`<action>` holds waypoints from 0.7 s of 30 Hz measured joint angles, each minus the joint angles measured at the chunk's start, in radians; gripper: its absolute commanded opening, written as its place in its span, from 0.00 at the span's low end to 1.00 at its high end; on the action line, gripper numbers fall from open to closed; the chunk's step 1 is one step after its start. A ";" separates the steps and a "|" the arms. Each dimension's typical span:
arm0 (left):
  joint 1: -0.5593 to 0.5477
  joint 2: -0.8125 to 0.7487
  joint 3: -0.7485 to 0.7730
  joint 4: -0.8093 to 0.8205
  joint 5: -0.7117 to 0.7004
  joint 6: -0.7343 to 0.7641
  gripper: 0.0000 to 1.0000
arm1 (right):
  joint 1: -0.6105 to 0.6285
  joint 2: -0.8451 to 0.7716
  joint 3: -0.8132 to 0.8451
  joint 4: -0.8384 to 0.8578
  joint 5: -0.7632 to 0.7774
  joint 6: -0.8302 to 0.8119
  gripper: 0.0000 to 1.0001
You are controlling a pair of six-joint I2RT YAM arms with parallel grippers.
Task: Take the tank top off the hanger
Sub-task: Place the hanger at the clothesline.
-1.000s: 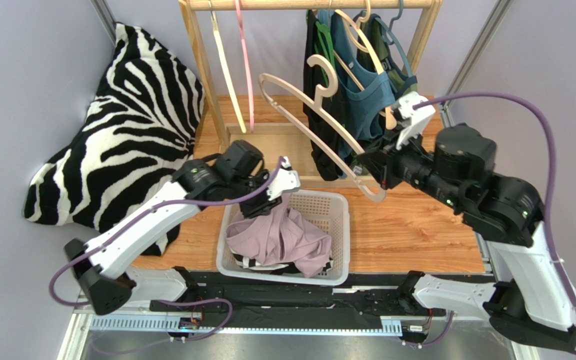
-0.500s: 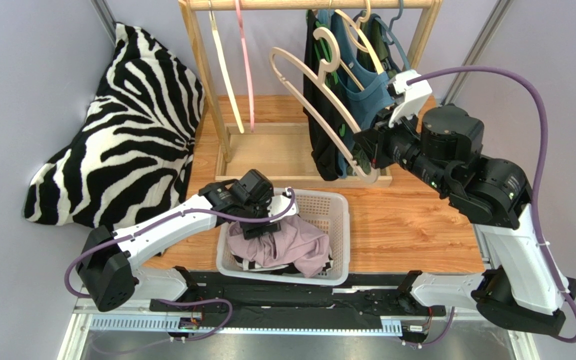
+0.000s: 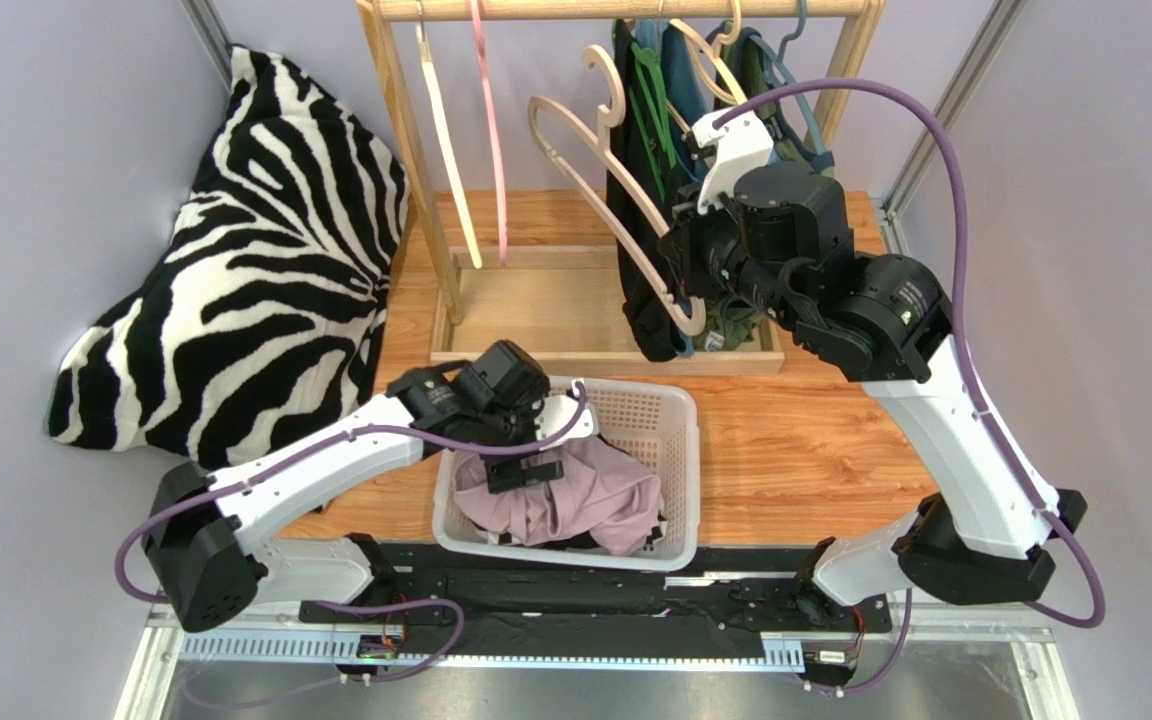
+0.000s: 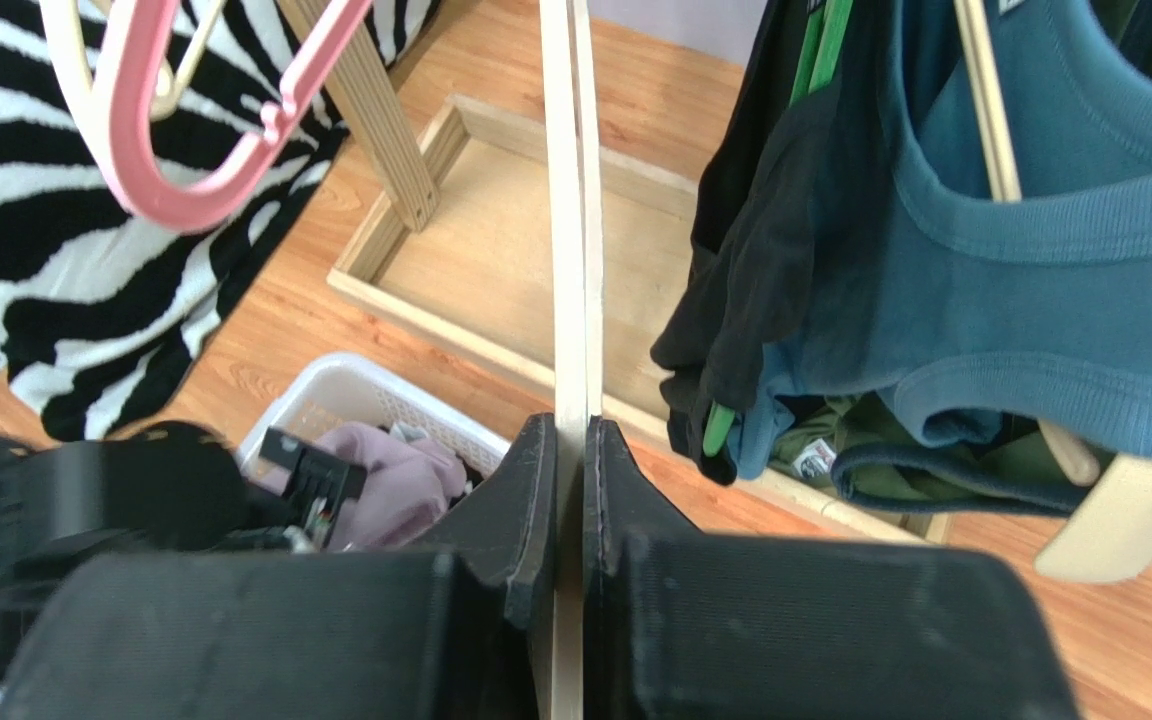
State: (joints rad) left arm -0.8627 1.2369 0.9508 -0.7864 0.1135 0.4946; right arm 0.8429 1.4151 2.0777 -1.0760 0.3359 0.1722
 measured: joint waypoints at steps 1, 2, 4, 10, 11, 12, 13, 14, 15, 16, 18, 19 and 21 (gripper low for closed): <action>-0.001 -0.013 0.060 -0.053 0.037 0.006 0.96 | 0.000 0.011 0.014 0.002 0.004 0.000 0.00; -0.001 -0.026 0.102 -0.084 0.061 0.012 0.97 | 0.000 0.021 0.031 0.002 0.007 0.000 0.00; -0.001 -0.068 0.212 -0.162 0.121 0.030 0.97 | 0.000 0.039 0.059 0.004 0.014 0.000 0.00; -0.002 -0.195 0.472 -0.404 0.229 0.098 0.98 | 0.000 0.092 0.138 0.013 0.037 -0.001 0.00; -0.002 -0.211 0.503 -0.434 0.237 0.114 0.98 | 0.000 0.101 0.148 0.019 0.040 -0.001 0.00; -0.002 -0.224 0.526 -0.456 0.241 0.126 0.98 | 0.000 0.115 0.162 0.023 0.042 -0.002 0.00; -0.002 -0.234 0.547 -0.476 0.243 0.140 0.98 | 0.000 0.131 0.181 0.026 0.046 -0.003 0.00; -0.002 -0.248 0.562 -0.489 0.243 0.149 0.98 | 0.000 0.146 0.197 0.029 0.048 -0.004 0.00; -0.002 -0.261 0.573 -0.500 0.240 0.158 0.98 | 0.000 0.164 0.213 0.036 0.050 -0.004 0.00; -0.002 -0.275 0.582 -0.512 0.232 0.163 0.98 | 0.000 0.183 0.229 0.046 0.053 -0.004 0.00; -0.002 -0.304 0.587 -0.526 0.209 0.166 0.98 | 0.000 0.209 0.239 0.064 0.058 -0.005 0.00; -0.002 -0.316 0.587 -0.531 0.192 0.165 0.98 | 0.000 0.221 0.239 0.075 0.062 -0.007 0.00; 0.000 -0.335 0.587 -0.532 0.170 0.164 0.98 | 0.000 0.243 0.238 0.098 0.072 -0.012 0.00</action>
State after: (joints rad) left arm -0.8627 0.9016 1.5383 -1.3186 0.2836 0.6590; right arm 0.8429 1.6577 2.3161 -0.9779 0.4084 0.1600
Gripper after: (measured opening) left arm 0.982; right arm 0.043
